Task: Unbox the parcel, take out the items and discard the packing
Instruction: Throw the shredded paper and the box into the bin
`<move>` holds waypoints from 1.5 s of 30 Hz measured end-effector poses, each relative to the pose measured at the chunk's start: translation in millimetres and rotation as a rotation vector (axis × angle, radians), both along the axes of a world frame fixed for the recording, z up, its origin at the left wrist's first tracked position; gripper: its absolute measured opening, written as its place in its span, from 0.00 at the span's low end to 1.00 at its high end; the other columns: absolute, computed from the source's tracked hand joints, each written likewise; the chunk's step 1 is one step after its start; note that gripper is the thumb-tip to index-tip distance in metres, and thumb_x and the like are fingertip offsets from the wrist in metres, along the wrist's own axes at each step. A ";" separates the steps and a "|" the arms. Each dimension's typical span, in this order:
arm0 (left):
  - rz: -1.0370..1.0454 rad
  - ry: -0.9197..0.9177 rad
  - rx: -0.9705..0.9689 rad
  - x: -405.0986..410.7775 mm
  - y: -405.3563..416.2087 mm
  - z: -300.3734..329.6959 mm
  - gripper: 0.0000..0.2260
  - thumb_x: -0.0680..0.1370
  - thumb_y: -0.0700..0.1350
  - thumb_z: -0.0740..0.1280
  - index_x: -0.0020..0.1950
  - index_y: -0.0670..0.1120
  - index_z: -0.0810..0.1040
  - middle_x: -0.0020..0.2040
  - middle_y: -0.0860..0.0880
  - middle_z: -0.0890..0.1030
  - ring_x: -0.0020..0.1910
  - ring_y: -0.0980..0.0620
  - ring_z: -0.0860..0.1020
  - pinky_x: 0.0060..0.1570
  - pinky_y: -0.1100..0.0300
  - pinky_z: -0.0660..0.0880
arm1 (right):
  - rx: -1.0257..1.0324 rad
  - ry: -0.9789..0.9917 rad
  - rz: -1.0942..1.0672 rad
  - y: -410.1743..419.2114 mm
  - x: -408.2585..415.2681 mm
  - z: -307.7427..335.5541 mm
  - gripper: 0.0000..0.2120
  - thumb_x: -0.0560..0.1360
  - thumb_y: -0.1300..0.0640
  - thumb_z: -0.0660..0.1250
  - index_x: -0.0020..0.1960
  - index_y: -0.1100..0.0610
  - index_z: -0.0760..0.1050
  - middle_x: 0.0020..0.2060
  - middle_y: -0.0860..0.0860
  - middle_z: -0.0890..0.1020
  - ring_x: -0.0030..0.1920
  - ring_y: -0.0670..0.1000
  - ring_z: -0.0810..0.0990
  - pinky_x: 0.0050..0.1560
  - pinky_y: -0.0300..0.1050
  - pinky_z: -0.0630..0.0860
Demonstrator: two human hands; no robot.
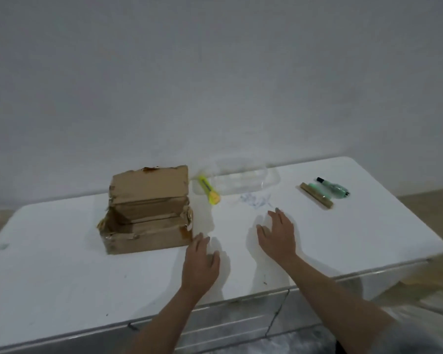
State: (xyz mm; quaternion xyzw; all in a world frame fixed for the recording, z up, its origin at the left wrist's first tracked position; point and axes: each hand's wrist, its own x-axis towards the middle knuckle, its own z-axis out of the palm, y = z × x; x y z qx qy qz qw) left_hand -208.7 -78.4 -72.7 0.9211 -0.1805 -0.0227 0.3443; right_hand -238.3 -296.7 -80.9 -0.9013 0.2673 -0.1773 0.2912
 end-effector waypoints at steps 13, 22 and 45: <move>-0.040 -0.190 0.186 10.4 -2.0 -20.5 0.23 0.75 0.54 0.59 0.66 0.43 0.72 0.68 0.43 0.72 0.65 0.44 0.72 0.62 0.50 0.71 | -0.051 0.042 0.348 -1.4 99.3 -3.5 0.35 0.68 0.37 0.60 0.64 0.63 0.72 0.53 0.58 0.78 0.57 0.60 0.74 0.63 0.54 0.69; -0.033 -0.187 0.179 7.0 -2.1 -16.5 0.23 0.75 0.54 0.61 0.66 0.43 0.72 0.67 0.44 0.72 0.65 0.45 0.72 0.62 0.49 0.72 | -0.109 -0.021 0.485 11.8 105.5 -4.7 0.27 0.67 0.39 0.66 0.59 0.56 0.78 0.59 0.58 0.78 0.60 0.59 0.75 0.60 0.53 0.71; -0.058 -0.179 0.217 9.4 0.5 -22.5 0.26 0.76 0.56 0.57 0.67 0.41 0.71 0.70 0.43 0.71 0.69 0.43 0.69 0.67 0.49 0.66 | -0.028 0.229 0.450 -33.5 80.7 16.6 0.24 0.79 0.51 0.59 0.73 0.58 0.63 0.75 0.55 0.63 0.75 0.54 0.59 0.74 0.49 0.54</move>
